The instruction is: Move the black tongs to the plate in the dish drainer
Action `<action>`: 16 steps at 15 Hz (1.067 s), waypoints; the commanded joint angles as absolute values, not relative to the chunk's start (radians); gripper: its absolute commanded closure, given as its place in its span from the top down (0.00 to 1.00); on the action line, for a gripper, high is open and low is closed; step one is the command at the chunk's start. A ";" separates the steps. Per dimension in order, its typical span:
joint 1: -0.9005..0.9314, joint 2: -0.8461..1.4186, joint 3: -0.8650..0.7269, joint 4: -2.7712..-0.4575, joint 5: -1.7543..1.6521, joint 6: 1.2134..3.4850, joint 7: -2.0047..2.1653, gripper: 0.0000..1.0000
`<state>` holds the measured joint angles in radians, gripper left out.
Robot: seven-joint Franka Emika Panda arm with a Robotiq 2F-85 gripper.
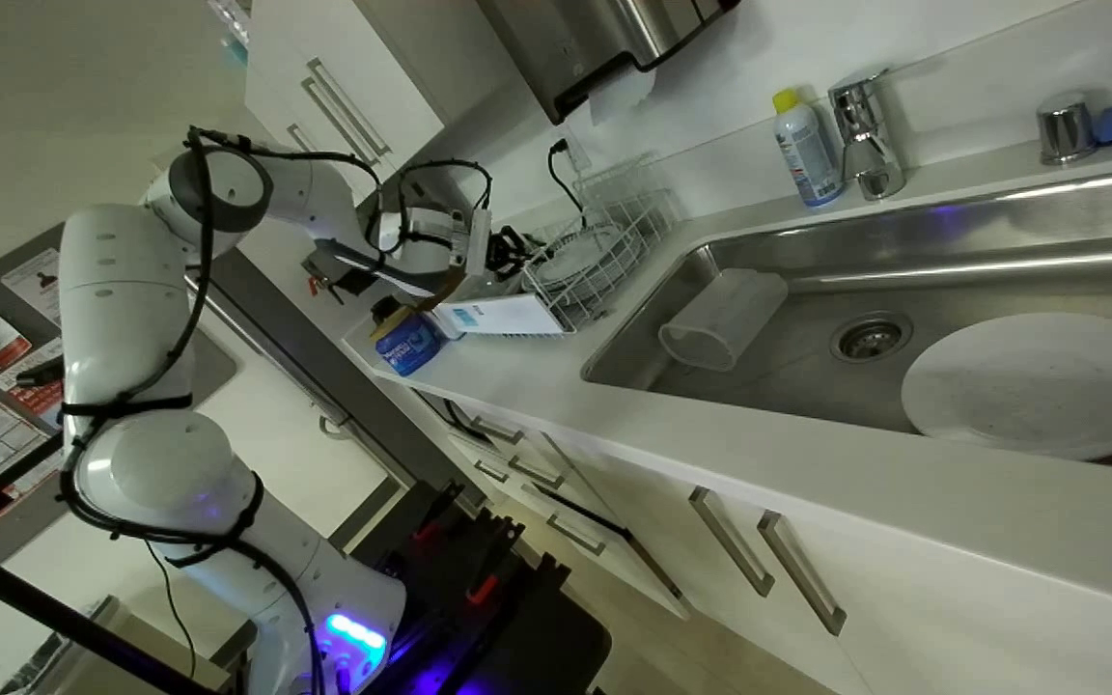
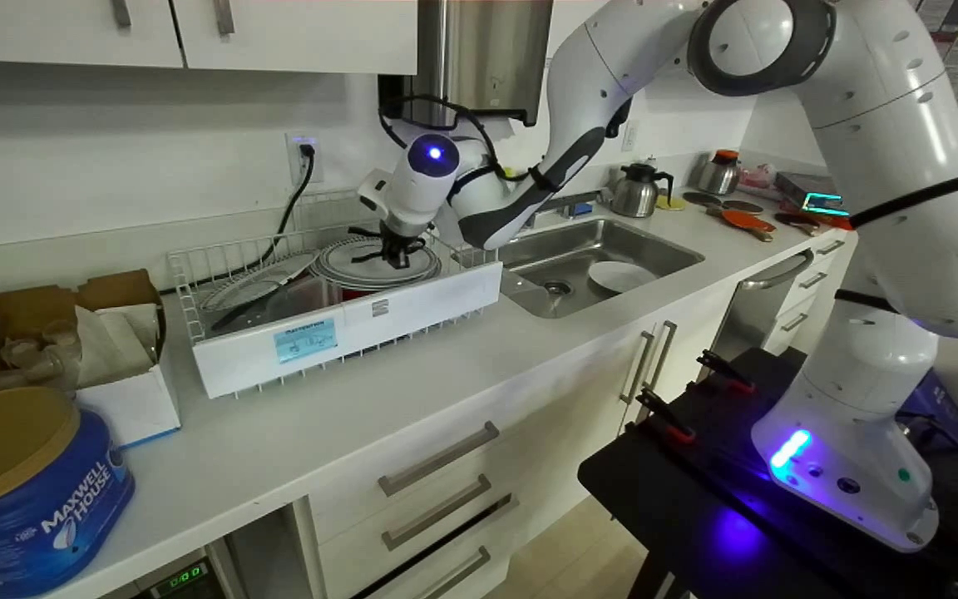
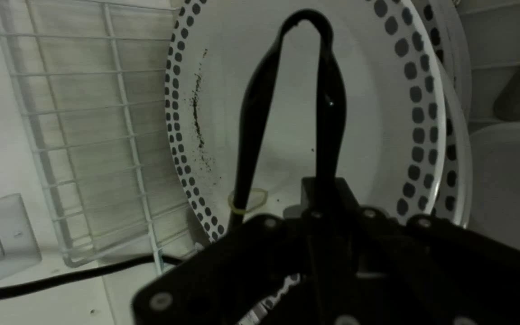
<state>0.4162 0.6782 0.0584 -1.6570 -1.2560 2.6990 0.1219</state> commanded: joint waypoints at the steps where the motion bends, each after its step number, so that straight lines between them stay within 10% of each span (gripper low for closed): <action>1: 0.385 0.721 0.083 -1.601 -1.247 2.703 0.123 0.02; 2: 0.381 0.727 0.086 -1.595 -1.242 2.703 0.117 0.02; 3: 0.373 0.733 0.094 -1.590 -1.232 2.704 0.105 0.34; 12: 0.390 0.697 0.109 -1.637 -1.240 2.734 0.148 0.94; 16: 0.445 0.600 0.080 -1.711 -1.338 2.721 0.294 1.00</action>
